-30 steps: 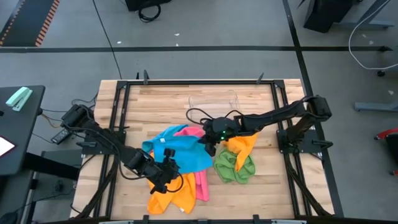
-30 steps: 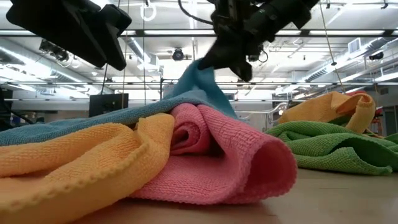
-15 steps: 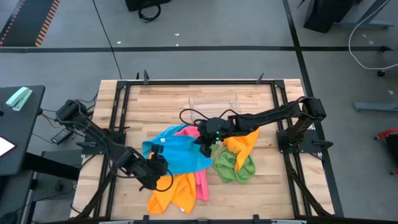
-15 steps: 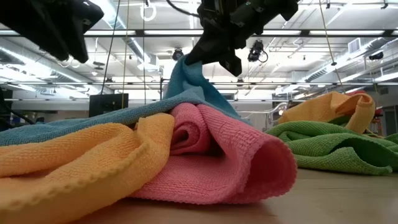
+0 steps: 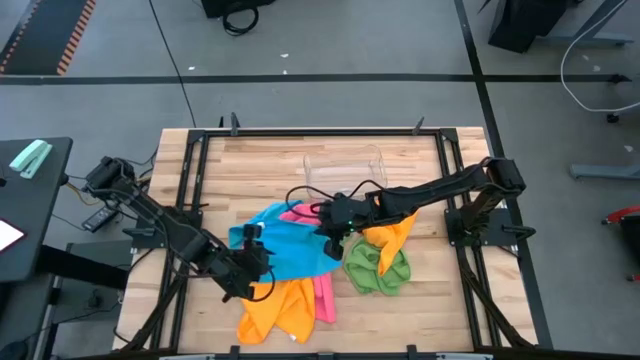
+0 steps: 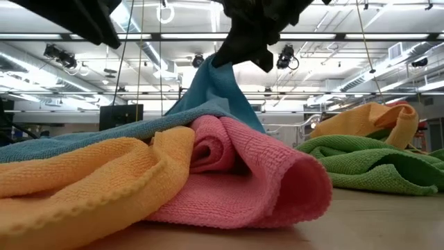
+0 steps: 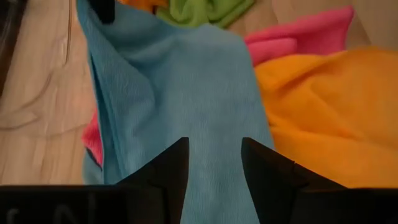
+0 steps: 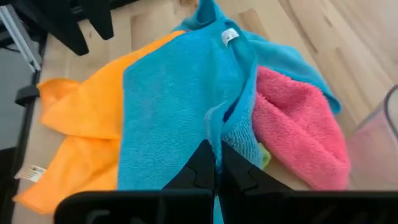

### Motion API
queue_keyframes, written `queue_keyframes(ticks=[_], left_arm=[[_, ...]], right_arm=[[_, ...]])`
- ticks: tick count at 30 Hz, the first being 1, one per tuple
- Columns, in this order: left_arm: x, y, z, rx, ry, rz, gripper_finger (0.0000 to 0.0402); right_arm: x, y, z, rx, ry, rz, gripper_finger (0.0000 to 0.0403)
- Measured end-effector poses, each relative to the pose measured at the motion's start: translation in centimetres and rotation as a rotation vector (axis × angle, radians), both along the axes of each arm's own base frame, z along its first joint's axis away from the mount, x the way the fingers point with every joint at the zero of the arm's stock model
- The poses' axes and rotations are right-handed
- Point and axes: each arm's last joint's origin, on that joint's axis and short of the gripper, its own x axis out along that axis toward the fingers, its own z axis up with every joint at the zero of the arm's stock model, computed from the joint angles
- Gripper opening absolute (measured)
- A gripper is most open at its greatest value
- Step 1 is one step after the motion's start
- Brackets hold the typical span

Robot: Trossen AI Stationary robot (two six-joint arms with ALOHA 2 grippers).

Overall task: Fold microfiber towels
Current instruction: Fold the bottom blue microfiber cloth

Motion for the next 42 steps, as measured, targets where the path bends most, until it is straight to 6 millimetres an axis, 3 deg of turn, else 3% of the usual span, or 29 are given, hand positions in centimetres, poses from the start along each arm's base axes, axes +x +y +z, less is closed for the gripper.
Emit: queue_keyframes(ticks=[9,16,33,42], left_arm=[[2.2,1.4,0.9,-0.016,-0.157,0.114,0.0183],[2.4,1.6,1.0,-0.032,-0.169,0.114,0.0212],[2.3,-0.4,0.5,0.013,-0.149,-0.05,0.0183],[4.5,1.2,1.0,-0.033,-0.256,0.035,0.021]], right_arm=[[-0.1,1.4,0.3,-0.132,-0.022,0.036,0.0006],[-0.4,2.5,0.4,-0.229,-0.029,0.054,0.0006],[-0.6,4.0,0.6,-0.27,-0.063,0.127,0.0006],[-0.6,4.1,0.6,-0.3,-0.062,0.153,0.0006]])
